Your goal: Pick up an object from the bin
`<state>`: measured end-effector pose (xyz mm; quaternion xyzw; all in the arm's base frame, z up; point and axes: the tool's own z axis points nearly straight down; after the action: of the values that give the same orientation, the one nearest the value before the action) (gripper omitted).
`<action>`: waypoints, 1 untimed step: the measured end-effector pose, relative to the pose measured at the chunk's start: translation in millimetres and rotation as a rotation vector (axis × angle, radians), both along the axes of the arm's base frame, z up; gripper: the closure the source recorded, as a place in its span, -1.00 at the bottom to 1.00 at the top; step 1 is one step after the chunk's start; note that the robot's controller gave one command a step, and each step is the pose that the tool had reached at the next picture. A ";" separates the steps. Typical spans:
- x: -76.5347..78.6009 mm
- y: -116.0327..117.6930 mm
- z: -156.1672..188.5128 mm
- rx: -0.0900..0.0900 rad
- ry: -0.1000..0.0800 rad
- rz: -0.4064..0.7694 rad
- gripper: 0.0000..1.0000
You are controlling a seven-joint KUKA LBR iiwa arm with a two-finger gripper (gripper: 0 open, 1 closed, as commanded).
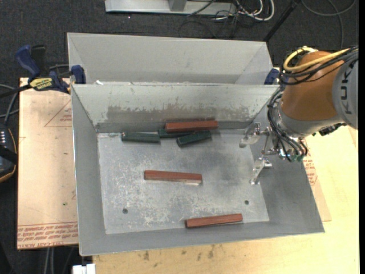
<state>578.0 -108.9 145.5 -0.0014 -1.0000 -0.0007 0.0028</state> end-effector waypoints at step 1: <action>2.0 0.4 3.9 -0.001 -0.007 0.003 -1.00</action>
Offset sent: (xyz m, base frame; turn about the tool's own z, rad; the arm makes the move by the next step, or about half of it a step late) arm 0.0289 0.1037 -0.0755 -0.1751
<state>580.0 -108.5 149.5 -0.0001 -1.0000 -0.0002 -0.0006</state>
